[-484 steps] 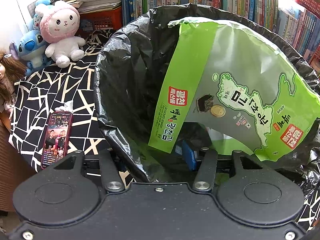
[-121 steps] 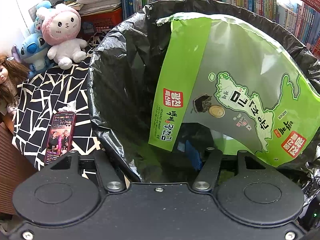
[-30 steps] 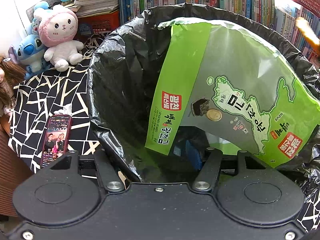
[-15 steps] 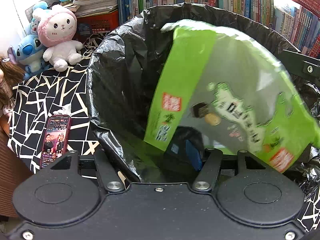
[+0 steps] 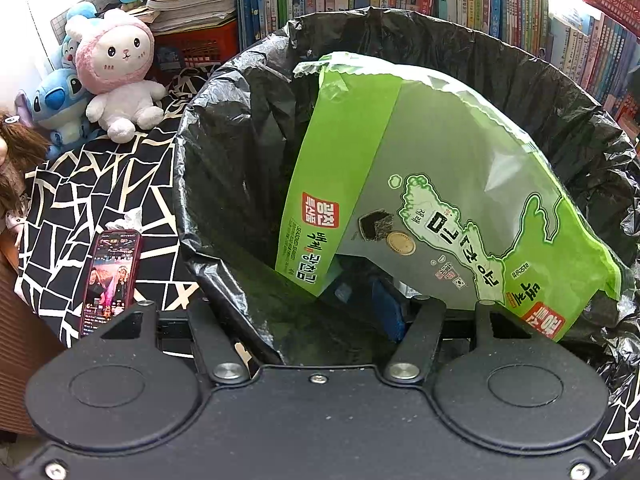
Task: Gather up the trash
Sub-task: 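Carry the bread crust with the right tool into the bin and release, then move the right tool back to the litter pile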
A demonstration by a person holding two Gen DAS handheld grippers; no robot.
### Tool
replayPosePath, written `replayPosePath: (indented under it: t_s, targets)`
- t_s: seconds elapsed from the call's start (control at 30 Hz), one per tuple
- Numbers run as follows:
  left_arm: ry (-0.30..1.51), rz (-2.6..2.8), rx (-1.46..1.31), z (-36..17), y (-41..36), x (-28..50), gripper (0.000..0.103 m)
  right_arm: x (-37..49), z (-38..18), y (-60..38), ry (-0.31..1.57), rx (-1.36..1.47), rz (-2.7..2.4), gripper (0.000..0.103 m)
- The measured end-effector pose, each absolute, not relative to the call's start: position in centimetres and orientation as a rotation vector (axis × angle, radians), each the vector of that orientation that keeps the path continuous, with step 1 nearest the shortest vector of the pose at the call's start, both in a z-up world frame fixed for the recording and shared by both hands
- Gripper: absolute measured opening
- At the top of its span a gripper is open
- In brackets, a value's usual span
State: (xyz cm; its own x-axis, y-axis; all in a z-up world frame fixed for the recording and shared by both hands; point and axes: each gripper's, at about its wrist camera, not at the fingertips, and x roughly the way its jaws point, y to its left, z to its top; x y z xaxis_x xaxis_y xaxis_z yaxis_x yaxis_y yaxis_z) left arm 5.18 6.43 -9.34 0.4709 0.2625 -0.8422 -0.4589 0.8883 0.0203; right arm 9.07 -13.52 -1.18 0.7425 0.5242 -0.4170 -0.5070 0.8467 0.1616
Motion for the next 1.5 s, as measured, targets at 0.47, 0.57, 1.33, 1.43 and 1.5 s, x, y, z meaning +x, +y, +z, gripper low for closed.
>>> replayPosePath:
  t_s: [0.47,0.57,1.33,1.43,1.5]
  targets:
    - [0.986,0.447,-0.218,-9.3,6.4,5.2,0.061,8.7,-2.6,-18.8,0.325,0.072,0.283,0.103]
    - [0.986,0.448,-0.218,-9.3,6.4,5.2,0.061,8.9,-3.3,-19.3,0.349,0.053,0.254,0.103]
    - [0.976,0.473,-0.159,-9.0,5.8,5.2,0.061,7.7,-13.9,-25.1,0.608,-0.009,0.020,0.103]
    - [0.972,0.477,-0.158,-9.0,5.8,5.2,0.061,7.8,-15.5,-24.9,0.664,-0.009,0.065,0.102]
    - [0.971,0.478,-0.155,-8.9,5.7,5.2,0.061,8.1,-16.4,-24.5,0.696,-0.025,0.082,0.099]
